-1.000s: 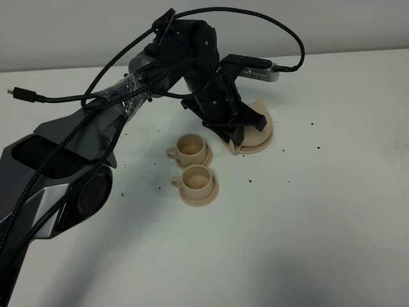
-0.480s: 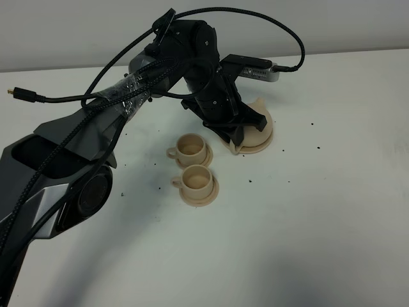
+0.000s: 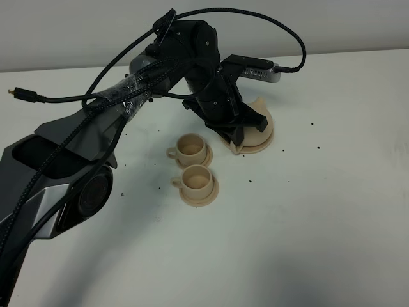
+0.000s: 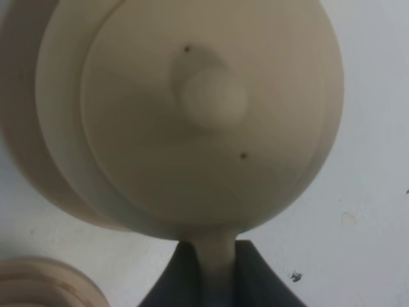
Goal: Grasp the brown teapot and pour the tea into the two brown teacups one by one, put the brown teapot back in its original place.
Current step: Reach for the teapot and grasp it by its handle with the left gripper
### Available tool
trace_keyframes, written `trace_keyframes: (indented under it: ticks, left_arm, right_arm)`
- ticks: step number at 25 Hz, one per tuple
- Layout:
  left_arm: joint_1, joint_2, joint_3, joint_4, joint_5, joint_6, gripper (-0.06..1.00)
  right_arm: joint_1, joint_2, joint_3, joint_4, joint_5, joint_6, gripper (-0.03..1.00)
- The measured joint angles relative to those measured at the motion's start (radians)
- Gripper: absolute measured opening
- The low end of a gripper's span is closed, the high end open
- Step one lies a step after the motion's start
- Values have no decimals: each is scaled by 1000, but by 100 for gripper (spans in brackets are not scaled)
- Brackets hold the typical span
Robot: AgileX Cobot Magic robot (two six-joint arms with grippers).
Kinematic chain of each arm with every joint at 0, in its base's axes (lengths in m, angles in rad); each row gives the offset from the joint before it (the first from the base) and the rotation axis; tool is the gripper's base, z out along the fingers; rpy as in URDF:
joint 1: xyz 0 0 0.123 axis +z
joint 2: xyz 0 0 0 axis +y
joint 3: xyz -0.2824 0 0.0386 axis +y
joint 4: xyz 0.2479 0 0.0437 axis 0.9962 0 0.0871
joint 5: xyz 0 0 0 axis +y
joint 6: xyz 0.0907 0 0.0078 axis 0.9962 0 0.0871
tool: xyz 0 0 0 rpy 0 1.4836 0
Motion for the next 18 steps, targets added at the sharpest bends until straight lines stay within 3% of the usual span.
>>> trace_keyframes:
  ticks: [18]
  left_arm:
    - [3,-11,0,66,1,57,15]
  right_arm:
    - [0,0,0,0,0,0,49]
